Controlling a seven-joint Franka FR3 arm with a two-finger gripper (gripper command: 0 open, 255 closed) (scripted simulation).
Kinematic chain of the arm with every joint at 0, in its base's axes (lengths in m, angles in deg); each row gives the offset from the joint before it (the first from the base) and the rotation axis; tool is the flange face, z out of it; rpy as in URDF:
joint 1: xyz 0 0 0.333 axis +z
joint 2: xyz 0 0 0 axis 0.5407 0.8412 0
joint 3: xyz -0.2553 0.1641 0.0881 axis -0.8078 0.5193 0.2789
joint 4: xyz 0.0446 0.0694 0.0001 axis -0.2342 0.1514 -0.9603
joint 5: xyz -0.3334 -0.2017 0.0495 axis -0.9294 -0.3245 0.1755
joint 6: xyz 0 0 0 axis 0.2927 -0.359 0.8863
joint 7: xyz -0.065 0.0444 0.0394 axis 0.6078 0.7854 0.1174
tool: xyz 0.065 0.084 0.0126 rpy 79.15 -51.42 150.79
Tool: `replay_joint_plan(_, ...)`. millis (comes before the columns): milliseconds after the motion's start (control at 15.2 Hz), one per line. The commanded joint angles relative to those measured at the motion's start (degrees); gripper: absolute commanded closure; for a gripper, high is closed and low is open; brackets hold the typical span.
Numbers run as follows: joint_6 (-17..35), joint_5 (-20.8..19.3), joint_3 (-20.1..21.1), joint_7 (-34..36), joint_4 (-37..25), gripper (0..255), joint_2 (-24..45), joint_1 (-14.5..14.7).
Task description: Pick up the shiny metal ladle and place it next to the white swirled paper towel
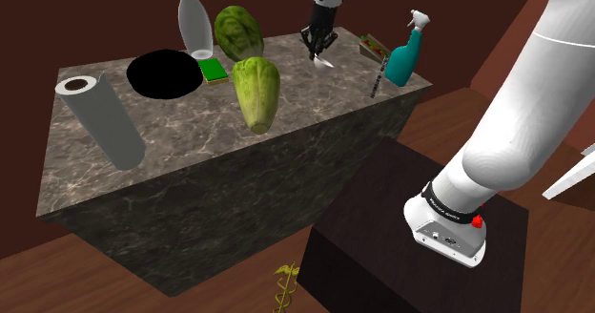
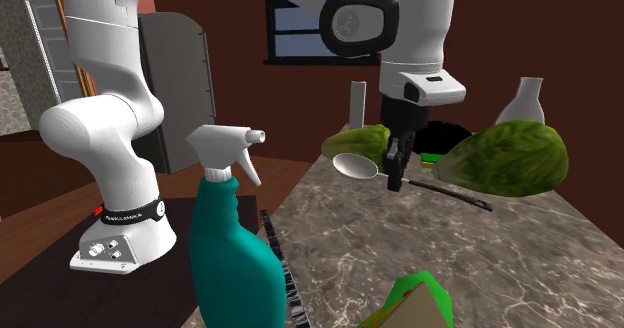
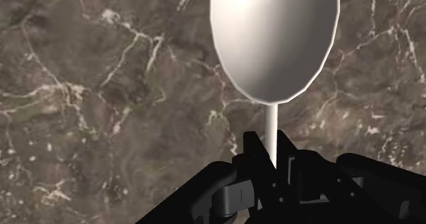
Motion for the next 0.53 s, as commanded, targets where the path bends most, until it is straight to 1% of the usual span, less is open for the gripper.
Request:
replay_joint_plan(0,-1.4,-0.2,0.0,0.3,-0.8,255,-0.6,0.0)
replay_joint_plan(462,-6.3,-0.9,-0.1,1.1,-4.2,255,-2.2,0.1)
